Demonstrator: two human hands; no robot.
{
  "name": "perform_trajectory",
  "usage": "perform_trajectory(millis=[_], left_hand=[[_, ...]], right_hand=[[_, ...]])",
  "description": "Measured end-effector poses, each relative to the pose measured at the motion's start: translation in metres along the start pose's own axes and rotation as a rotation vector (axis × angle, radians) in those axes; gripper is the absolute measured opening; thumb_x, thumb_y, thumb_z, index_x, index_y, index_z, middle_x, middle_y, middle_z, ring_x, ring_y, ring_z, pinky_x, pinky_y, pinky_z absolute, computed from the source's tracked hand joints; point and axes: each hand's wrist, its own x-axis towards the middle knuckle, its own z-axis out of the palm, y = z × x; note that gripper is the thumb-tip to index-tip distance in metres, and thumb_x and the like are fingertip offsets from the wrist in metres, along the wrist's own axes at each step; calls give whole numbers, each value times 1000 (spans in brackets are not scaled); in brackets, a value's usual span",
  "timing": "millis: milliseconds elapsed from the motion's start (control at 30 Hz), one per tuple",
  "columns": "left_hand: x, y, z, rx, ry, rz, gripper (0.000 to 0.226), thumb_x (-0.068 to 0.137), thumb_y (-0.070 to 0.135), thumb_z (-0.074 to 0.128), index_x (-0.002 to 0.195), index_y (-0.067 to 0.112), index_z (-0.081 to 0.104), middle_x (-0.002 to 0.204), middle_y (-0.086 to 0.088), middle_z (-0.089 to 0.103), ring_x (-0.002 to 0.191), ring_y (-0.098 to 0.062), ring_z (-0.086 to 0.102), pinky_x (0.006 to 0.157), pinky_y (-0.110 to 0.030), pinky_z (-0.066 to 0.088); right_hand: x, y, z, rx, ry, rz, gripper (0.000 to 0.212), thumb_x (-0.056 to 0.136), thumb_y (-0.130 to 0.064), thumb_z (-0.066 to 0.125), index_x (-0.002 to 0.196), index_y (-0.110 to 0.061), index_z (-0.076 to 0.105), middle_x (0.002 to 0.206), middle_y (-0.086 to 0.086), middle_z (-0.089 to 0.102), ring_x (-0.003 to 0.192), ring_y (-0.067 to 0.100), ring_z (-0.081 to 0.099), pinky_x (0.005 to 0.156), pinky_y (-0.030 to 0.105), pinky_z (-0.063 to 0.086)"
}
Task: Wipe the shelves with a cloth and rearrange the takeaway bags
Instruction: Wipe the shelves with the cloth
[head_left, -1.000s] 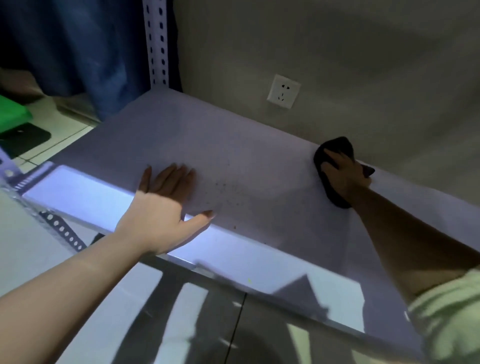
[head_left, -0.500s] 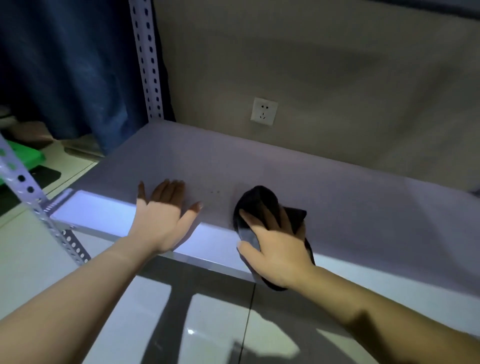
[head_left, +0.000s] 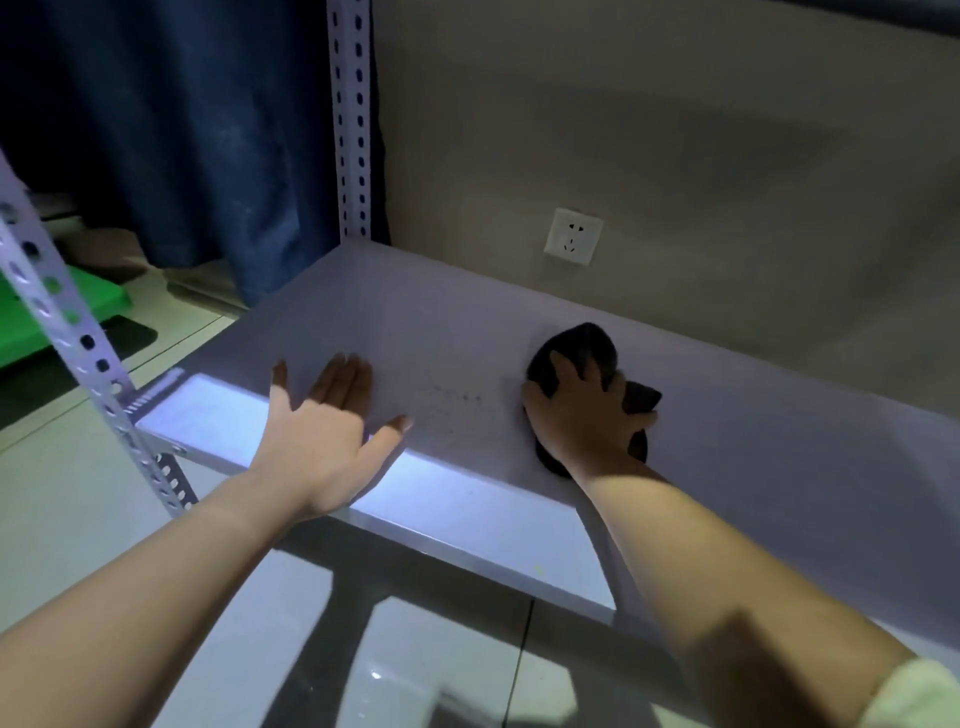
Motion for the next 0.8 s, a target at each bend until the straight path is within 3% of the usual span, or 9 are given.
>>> perform_trajectory(millis=[100,267,400,500,633,700,800], left_hand=[[-1,-2,-1,-7,8,-23,92,81,69,-12,153,18,15,160,5,16,148,-11,6,114,-54,-15],[17,-33,-1,62,54,-133,109,68,74,-24,154,16,11,160,-1,15,148,-15,11,116,-51,-10],[18,-32,1,29,30,-160,108,68,75,-18,153,18,17,159,1,21,147,-15,14,117,-48,-7],[17,-34,5,-56,63,-176,107,71,78,-8,150,14,26,155,-2,32,144,-18,23,118,-47,0],[23,-36,13,-118,131,-152,103,74,79,14,142,6,41,144,-12,47,134,-28,40,115,-51,19],[24,-36,13,-107,121,-154,109,69,82,7,148,11,31,151,-8,38,139,-26,32,118,-46,15],[24,-38,9,-123,112,-185,112,65,82,0,151,15,20,155,-3,30,143,-21,24,120,-43,6]], right_hand=[[-17,-3,1,-10,-39,-29,61,90,-59,28,147,-46,12,160,-4,5,146,34,-3,106,71,3],[-65,22,-6,-101,-129,-473,63,82,-56,26,141,-56,4,159,-16,-4,146,18,-13,114,56,4],[-23,35,-13,-92,-130,-799,64,80,-56,35,141,-54,18,157,-17,16,146,17,7,111,49,20],[30,25,-12,-44,-104,-670,65,76,-64,24,140,-58,17,156,-16,17,145,20,14,110,47,21],[94,-11,0,-25,-11,-360,68,79,-63,8,144,-51,19,159,-9,13,146,23,10,110,62,14],[107,-30,8,-42,-33,-307,56,90,-56,14,146,-49,18,160,-7,10,147,27,5,109,67,8],[94,-52,8,-24,-83,-352,64,81,-60,7,144,-53,17,160,-8,8,147,28,2,110,67,4]])
